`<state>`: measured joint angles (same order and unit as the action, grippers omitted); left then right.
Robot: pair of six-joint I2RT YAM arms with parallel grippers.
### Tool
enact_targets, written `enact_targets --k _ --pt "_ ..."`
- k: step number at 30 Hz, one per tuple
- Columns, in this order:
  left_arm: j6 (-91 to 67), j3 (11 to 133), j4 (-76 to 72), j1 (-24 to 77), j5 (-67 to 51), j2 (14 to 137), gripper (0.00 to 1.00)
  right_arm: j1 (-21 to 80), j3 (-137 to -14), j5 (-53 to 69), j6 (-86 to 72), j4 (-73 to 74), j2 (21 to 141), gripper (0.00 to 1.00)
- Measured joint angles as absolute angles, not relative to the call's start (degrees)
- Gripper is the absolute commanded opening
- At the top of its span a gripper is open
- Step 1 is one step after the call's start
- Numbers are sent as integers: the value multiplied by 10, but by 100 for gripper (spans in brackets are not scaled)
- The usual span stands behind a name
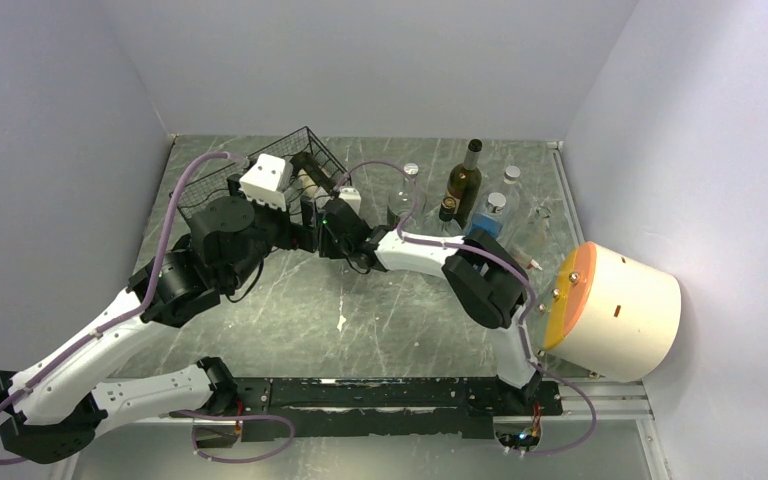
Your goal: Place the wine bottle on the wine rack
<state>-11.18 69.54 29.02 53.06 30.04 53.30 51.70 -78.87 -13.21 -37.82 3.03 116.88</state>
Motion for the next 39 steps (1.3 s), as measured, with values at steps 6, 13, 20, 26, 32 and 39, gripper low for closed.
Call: enact_targets --k 6,13,20,26,32,39 --pt "-112 695 290 531 303 533 95 508 -793 -109 -384 17 1178 27" --pt "-112 695 290 531 303 533 95 500 -804 -93 -383 16 1182 37" --pt "-112 695 291 531 303 533 95 496 -816 -81 -368 19 1188 67" --pt "-112 695 290 531 302 529 95 495 -793 -79 -355 16 1142 73" --pt "-112 696 291 531 302 517 95 495 -765 -79 -331 15 1030 72" --pt "-109 697 286 531 301 486 95 495 -725 -93 -301 46 881 72"
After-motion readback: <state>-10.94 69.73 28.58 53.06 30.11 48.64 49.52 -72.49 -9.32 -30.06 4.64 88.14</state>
